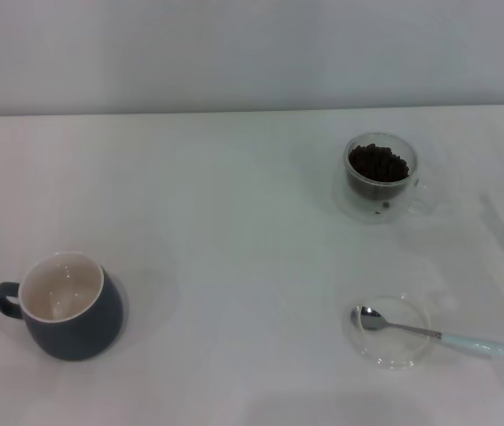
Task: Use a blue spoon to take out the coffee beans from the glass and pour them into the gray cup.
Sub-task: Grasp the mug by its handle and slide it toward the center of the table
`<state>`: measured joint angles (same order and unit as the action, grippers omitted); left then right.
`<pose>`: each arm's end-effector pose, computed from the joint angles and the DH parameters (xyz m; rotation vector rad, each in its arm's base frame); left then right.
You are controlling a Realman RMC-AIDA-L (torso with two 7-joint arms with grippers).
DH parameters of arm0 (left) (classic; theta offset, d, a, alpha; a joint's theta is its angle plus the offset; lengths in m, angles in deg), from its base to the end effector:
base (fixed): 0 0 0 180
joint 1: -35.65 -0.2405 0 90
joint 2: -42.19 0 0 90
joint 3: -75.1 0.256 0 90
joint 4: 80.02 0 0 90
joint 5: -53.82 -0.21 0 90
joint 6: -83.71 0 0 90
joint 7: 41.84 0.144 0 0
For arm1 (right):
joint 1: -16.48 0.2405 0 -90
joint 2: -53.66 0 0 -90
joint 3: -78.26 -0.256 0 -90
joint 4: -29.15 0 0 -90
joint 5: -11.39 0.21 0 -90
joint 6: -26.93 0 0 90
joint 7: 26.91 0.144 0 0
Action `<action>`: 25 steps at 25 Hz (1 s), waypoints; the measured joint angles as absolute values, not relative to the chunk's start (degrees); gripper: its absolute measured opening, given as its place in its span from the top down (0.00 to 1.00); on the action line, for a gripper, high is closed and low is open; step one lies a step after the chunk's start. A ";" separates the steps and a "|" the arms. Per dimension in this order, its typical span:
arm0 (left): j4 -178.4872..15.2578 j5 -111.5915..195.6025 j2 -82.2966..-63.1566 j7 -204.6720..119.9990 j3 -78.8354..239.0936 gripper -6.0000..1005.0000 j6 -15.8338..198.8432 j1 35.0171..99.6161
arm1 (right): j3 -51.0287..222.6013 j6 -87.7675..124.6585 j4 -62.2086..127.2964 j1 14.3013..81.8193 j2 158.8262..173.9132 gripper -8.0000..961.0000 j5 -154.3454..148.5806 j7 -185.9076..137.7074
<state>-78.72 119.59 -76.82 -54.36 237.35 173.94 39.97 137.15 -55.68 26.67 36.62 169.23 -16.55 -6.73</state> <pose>-0.3907 0.1715 0.0039 -1.6394 -0.4898 -0.6247 0.3697 0.2783 0.0316 -1.5667 0.5218 0.7715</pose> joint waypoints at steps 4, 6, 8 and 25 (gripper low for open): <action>-76.77 114.25 -76.81 -54.07 237.35 0.11 171.87 41.92 | 137.28 -55.62 27.01 36.84 169.31 0.13 -16.66 -6.54; -76.63 113.04 -76.82 -54.03 237.35 0.11 170.33 42.78 | 137.18 -55.81 27.02 36.80 169.31 0.13 -16.66 -6.53; -76.53 112.68 -76.82 -54.01 237.35 0.11 168.84 43.58 | 137.13 -55.96 26.99 36.72 169.32 0.13 -16.68 -6.52; -76.67 110.59 -76.88 -53.89 237.34 0.11 160.10 47.82 | 137.14 -56.13 26.53 36.68 169.32 0.13 -16.74 -6.44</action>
